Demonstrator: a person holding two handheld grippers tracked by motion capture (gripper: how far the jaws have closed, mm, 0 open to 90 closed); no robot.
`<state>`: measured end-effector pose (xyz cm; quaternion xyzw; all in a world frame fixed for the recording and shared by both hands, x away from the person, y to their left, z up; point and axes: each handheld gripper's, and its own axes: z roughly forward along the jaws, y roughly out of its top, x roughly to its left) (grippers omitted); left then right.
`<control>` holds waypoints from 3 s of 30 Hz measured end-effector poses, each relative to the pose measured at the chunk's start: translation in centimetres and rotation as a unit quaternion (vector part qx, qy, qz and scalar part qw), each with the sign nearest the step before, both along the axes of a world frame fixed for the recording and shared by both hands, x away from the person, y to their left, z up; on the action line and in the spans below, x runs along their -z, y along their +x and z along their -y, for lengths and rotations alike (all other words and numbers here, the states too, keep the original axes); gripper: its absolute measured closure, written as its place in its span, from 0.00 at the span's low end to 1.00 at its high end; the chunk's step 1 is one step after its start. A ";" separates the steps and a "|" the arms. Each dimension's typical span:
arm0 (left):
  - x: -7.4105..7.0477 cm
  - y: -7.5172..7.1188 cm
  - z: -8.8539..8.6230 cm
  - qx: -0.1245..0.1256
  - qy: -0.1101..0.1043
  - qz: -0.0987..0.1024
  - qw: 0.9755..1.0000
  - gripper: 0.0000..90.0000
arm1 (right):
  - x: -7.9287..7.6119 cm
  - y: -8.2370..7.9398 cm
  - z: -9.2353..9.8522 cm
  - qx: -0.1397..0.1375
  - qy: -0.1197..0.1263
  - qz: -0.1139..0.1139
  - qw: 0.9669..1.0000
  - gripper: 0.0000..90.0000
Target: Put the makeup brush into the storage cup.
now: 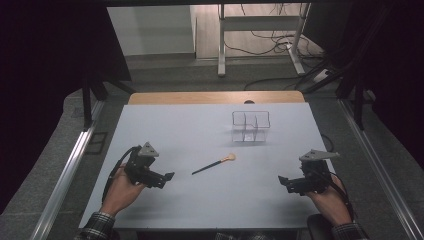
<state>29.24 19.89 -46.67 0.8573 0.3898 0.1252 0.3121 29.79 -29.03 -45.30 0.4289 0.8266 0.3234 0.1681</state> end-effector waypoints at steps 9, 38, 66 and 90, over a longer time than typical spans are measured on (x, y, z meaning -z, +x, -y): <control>-0.1 0.8 1.1 0.010 0.000 -0.002 1.000 0.00 | 0.1 0.0 -0.1 -0.003 -0.008 -0.001 1.000 0.00; 0.1 3.8 5.7 0.063 0.043 -0.021 0.997 0.00 | 0.2 0.1 -0.1 0.002 -0.012 -0.010 1.000 0.00; 1.1 6.7 9.3 0.106 0.103 -0.052 0.988 0.01 | 0.3 0.2 -0.1 0.002 -0.013 -0.018 1.000 0.00; 1.0 7.9 12.1 0.135 0.133 -0.056 0.980 0.07 | 0.4 0.2 -0.2 -0.001 -0.015 -0.018 1.000 0.01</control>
